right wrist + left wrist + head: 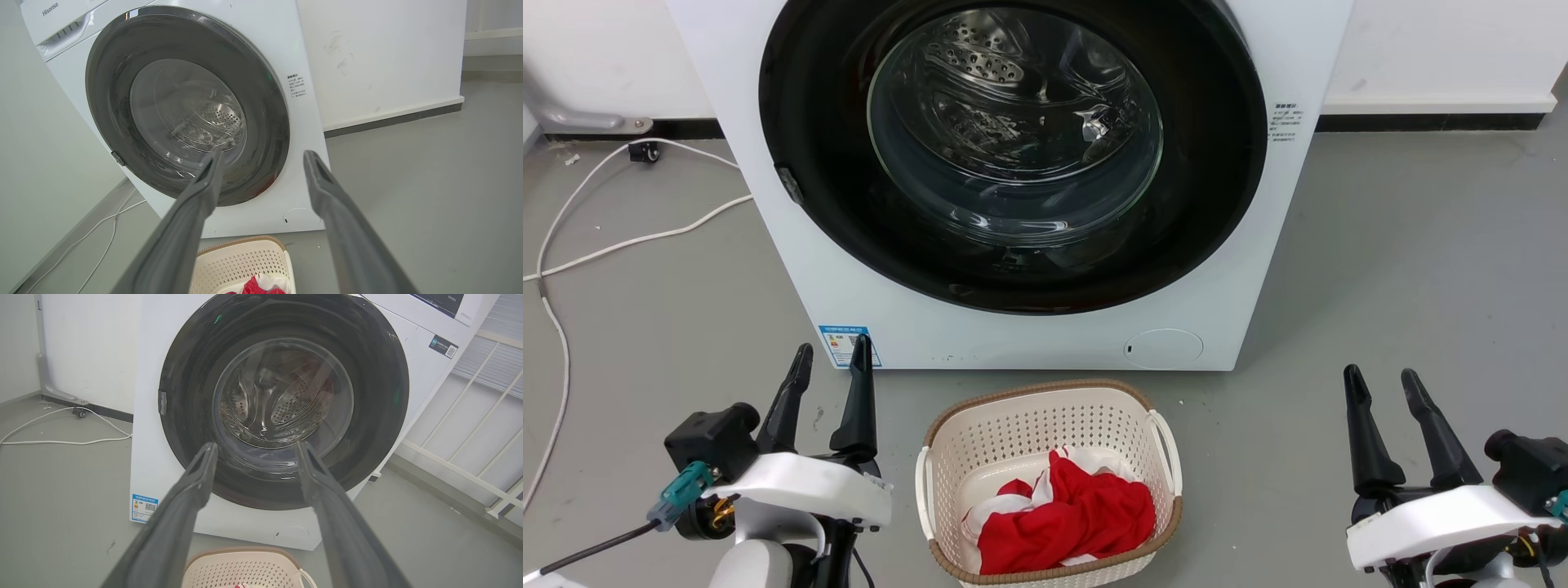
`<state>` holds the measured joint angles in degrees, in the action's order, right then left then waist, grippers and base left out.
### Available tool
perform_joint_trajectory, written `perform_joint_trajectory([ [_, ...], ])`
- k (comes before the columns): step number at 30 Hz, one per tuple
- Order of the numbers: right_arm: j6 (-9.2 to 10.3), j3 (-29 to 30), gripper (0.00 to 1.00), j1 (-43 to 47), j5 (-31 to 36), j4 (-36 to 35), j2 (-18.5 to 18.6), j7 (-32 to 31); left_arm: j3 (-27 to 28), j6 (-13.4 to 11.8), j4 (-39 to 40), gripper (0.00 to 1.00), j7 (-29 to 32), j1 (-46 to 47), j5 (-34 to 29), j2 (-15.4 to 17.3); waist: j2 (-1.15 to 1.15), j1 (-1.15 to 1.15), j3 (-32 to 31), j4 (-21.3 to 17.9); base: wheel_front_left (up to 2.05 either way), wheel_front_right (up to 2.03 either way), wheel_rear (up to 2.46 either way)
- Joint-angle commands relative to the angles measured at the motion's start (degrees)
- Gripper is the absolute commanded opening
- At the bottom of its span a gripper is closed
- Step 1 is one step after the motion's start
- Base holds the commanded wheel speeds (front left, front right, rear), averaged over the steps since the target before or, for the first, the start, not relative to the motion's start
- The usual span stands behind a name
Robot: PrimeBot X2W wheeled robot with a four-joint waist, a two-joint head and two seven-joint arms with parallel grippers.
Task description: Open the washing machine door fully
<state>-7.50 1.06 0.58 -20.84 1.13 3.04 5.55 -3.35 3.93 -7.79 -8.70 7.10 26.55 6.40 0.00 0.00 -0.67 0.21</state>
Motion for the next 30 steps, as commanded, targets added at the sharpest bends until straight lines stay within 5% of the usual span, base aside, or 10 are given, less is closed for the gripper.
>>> perform_joint_trajectory([
  [1,0.01,-0.09,1.00,0.15,1.34,-0.78,-0.04,0.22,-0.19,-0.25,0.39,1.00,-0.35,1.19,-1.27,0.40,0.00,0.00,0.00,-0.01,0.00,0.00,0.00],
  [30,0.02,0.33,1.00,1.75,15.07,-1.85,-0.17,-0.21,-4.11,-2.79,-1.30,1.00,-4.09,2.13,-15.10,2.09,0.00,0.00,0.08,-0.27,0.00,0.00,0.00],
])
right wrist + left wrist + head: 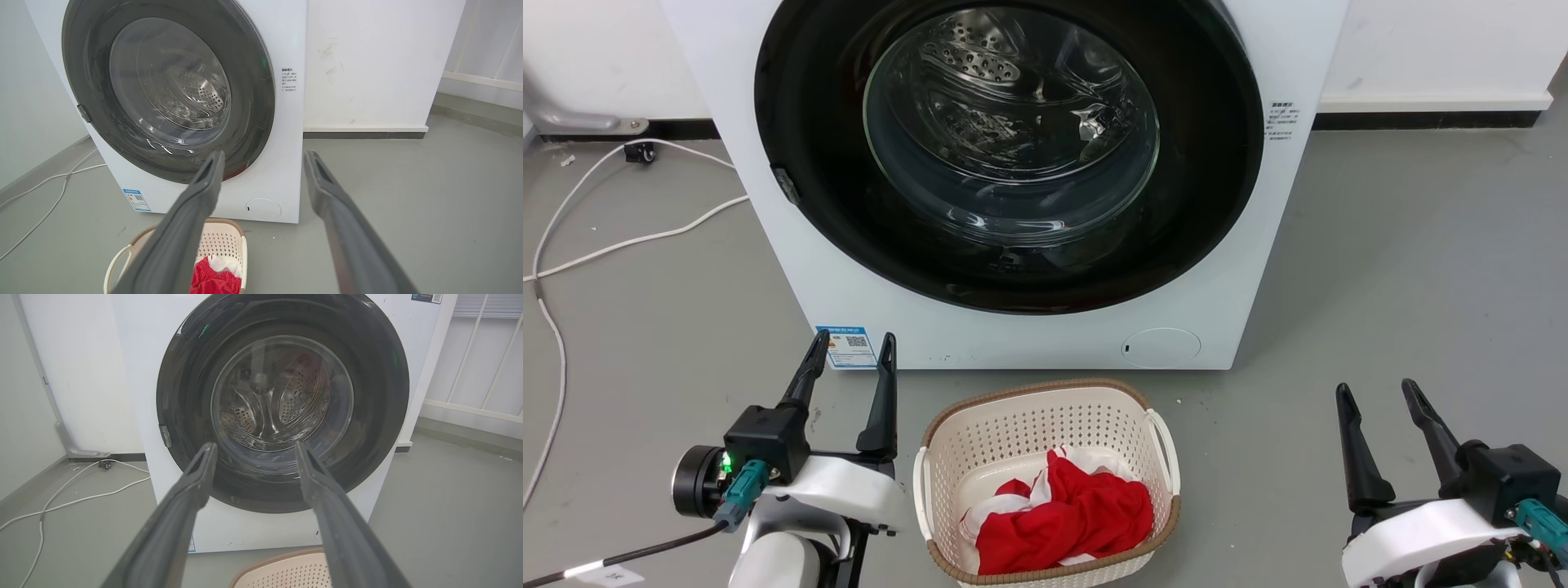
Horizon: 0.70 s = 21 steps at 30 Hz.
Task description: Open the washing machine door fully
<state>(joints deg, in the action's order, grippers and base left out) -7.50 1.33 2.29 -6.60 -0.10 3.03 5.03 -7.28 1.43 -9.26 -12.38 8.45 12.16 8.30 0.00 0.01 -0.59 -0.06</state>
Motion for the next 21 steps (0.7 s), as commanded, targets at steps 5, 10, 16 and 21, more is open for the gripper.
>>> perform_joint_trajectory([
  [5,0.02,0.02,1.00,0.29,2.17,-0.72,-0.18,0.60,-0.32,-0.34,-0.11,1.00,-0.98,0.89,-2.30,0.04,0.00,-0.01,-0.02,-0.12,0.00,0.00,0.00],
  [10,0.02,-0.22,1.00,0.39,3.39,-0.70,-0.20,1.10,-0.20,-0.40,-0.42,1.00,-1.54,0.81,-3.83,-0.27,0.00,-0.01,-0.01,-0.13,0.00,0.00,0.00],
  [16,0.02,-0.32,1.00,0.58,5.08,-0.78,-0.22,1.58,0.24,-0.12,-0.85,1.00,-2.07,0.41,-5.24,-0.69,0.00,-0.01,-0.04,0.01,0.00,0.00,0.00],
  [21,0.02,-0.33,1.00,0.82,6.59,-0.93,-0.24,1.91,0.40,0.05,-1.20,1.00,-2.58,0.36,-6.91,-0.93,0.00,-0.01,-0.12,0.06,0.00,0.00,0.00],
])
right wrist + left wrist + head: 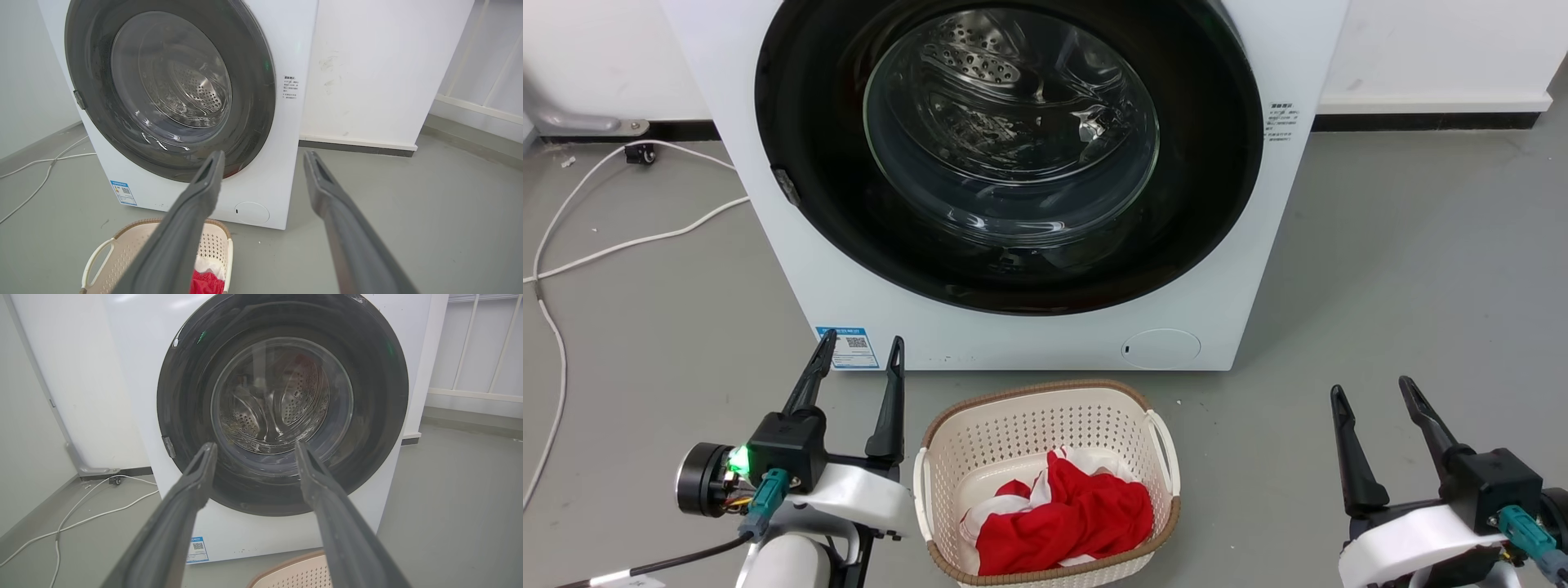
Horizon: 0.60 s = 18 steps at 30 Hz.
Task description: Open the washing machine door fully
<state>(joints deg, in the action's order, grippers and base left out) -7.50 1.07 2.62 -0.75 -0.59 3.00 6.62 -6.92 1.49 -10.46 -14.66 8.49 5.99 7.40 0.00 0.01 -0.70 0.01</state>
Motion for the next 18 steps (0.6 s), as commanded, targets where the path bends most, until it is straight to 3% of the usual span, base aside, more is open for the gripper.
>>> perform_joint_trajectory([
  [1,0.02,-0.08,1.00,0.54,1.08,-0.46,-0.22,0.40,0.05,0.07,-0.02,1.00,-0.35,0.32,-1.04,-0.07,0.00,-0.01,-0.03,0.00,0.00,0.00,0.00],
  [18,0.02,-0.09,1.00,0.04,0.20,0.82,-0.23,0.13,1.63,0.99,-1.97,1.00,-0.55,-0.02,-0.16,-1.61,0.00,-0.01,-0.09,0.07,0.00,0.00,0.00],
])
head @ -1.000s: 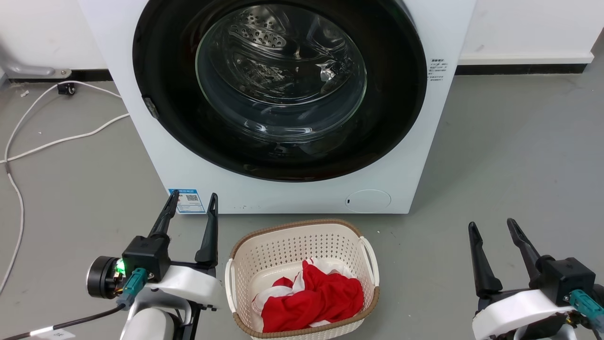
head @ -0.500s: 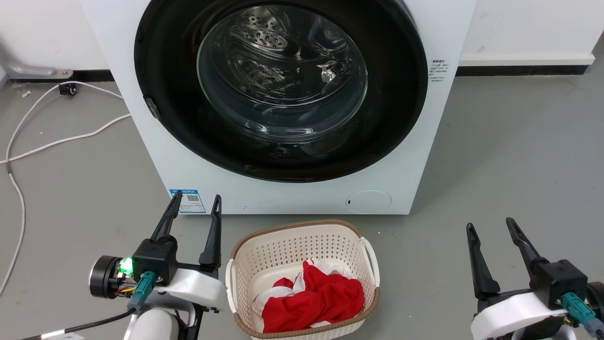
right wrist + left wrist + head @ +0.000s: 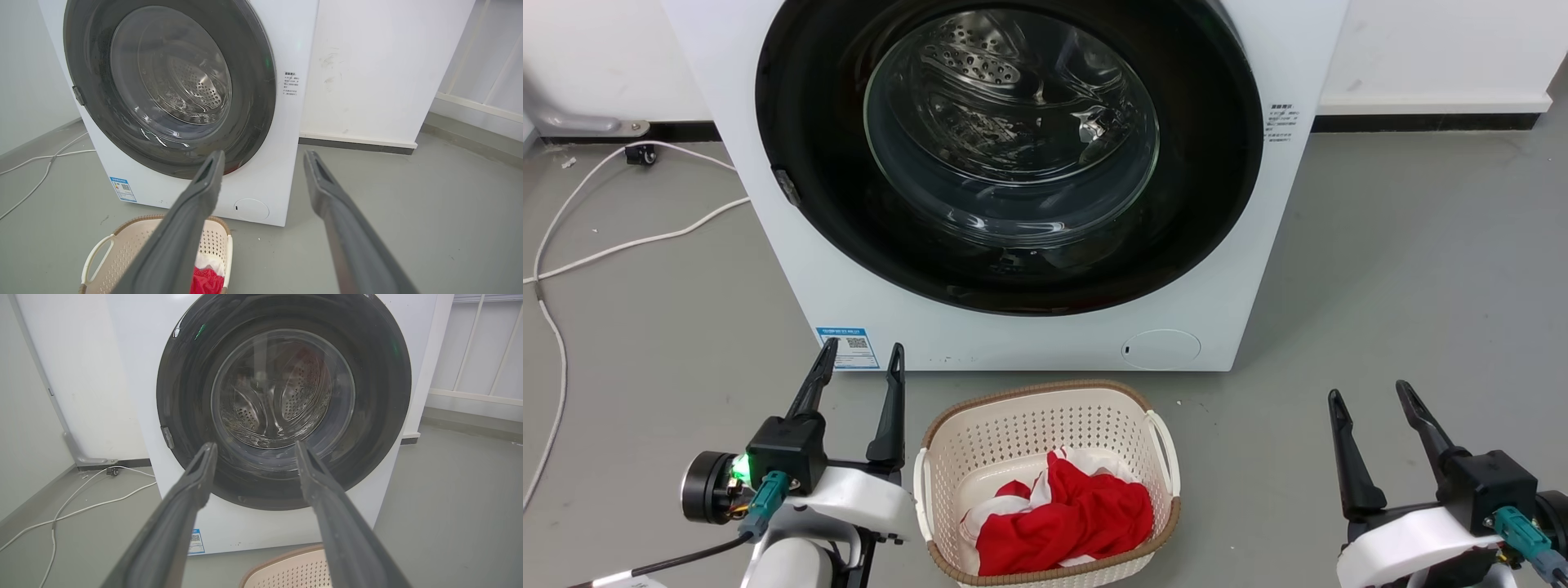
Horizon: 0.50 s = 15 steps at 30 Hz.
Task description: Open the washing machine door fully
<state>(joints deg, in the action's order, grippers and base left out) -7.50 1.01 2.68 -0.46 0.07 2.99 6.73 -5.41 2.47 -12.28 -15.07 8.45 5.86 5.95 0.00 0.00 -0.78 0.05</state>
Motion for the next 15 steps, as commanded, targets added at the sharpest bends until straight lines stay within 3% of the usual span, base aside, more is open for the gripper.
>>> perform_joint_trajectory([
  [1,0.02,-0.04,1.00,-0.06,-0.14,0.22,-0.22,-0.02,0.19,0.06,-0.24,1.00,-0.14,0.05,-0.11,-0.19,0.00,0.00,-0.02,0.03,0.00,0.00,0.00],
  [5,0.02,0.06,0.97,-0.11,-0.90,0.46,-0.22,-0.12,0.39,0.19,-0.56,1.00,-0.14,0.01,-0.16,-0.32,0.00,0.00,-0.05,0.03,0.00,0.00,0.00],
  [6,0.03,0.17,0.41,-0.15,-1.66,0.56,-0.22,0.15,0.47,0.27,-0.62,1.00,-0.14,0.02,-0.12,-0.36,0.00,0.00,-0.05,0.04,0.00,0.00,0.00],
  [7,0.03,0.18,0.04,-0.22,-1.98,0.62,-0.22,0.33,0.47,0.30,-0.73,1.00,-0.14,0.02,-0.19,-0.40,0.00,0.00,-0.04,0.05,0.00,0.00,0.00],
  [8,0.02,0.17,0.00,-0.27,-2.35,0.73,-0.22,0.43,0.50,0.34,-0.79,1.00,-0.14,0.04,-0.30,-0.41,0.00,0.00,-0.02,0.06,0.00,0.00,0.00],
  [15,0.02,0.82,0.00,-1.06,-8.34,0.85,-0.22,2.80,0.90,0.47,-1.02,1.00,-0.14,0.09,-0.34,-0.72,0.00,0.00,0.12,0.10,0.00,0.00,0.00],
])
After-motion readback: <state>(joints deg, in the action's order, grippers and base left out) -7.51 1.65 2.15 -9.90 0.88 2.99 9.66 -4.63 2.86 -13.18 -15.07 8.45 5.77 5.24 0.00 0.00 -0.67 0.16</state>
